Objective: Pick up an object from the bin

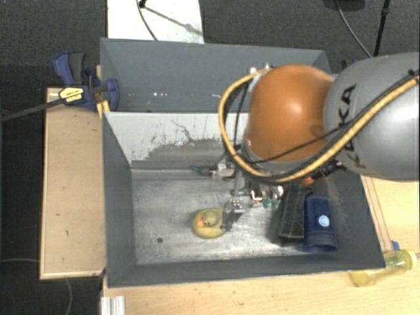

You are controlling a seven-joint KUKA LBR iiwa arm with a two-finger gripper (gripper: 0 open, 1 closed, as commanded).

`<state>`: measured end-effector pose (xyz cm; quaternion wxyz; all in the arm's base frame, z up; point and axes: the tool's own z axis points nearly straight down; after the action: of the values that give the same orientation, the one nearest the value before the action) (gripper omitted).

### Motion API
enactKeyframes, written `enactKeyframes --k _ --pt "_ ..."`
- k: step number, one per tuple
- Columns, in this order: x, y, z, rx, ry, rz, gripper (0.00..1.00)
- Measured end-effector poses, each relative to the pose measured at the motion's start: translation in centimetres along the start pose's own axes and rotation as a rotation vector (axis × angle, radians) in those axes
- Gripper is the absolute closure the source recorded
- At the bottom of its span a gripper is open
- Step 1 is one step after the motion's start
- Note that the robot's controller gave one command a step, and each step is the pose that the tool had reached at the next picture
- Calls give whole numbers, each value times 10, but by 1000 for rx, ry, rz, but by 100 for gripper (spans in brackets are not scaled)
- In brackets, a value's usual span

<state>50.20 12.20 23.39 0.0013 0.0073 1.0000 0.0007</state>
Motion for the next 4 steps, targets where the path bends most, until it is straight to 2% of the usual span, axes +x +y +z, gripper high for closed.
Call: enactKeyframes --k 1,2,3,4 --pt "0 0 0 0 0 0 0" --pt "-3 -1 51 -2 -7 -2 0" --pt "-24 -17 159 -2 7 -128 100" --pt "-24 -17 159 -3 7 -127 100"
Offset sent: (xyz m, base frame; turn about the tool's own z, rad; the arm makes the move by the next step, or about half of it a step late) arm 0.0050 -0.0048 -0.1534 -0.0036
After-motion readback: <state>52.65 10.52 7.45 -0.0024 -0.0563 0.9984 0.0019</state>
